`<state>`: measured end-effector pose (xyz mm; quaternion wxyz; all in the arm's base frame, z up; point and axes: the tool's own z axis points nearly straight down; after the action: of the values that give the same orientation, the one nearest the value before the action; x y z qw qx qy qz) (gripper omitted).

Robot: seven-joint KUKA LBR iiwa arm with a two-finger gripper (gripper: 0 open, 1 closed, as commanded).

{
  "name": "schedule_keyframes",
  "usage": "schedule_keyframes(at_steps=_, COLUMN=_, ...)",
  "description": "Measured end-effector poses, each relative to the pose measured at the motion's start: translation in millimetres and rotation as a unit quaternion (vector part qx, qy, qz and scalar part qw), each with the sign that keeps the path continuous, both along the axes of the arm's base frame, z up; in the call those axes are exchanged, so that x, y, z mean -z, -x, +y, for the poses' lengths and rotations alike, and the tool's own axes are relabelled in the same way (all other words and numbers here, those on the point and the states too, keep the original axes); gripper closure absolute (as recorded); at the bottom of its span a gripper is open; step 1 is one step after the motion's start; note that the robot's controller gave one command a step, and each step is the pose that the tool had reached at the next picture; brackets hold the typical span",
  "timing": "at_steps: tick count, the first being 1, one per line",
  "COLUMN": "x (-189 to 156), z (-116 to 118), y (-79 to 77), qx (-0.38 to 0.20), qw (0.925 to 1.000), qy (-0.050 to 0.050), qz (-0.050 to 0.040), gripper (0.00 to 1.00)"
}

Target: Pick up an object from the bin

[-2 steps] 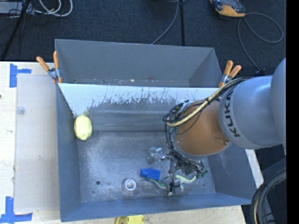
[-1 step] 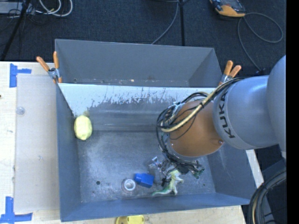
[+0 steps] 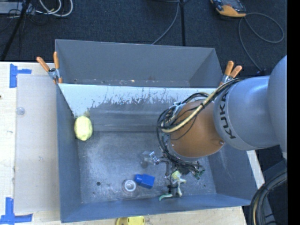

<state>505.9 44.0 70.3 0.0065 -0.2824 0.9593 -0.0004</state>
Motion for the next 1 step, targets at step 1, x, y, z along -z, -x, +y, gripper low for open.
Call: schedule_keyframes(at_steps=1, x=0.0, z=0.0, y=0.0, qx=0.000, qw=1.0000, qy=0.000, qz=0.0000, gripper=0.00)
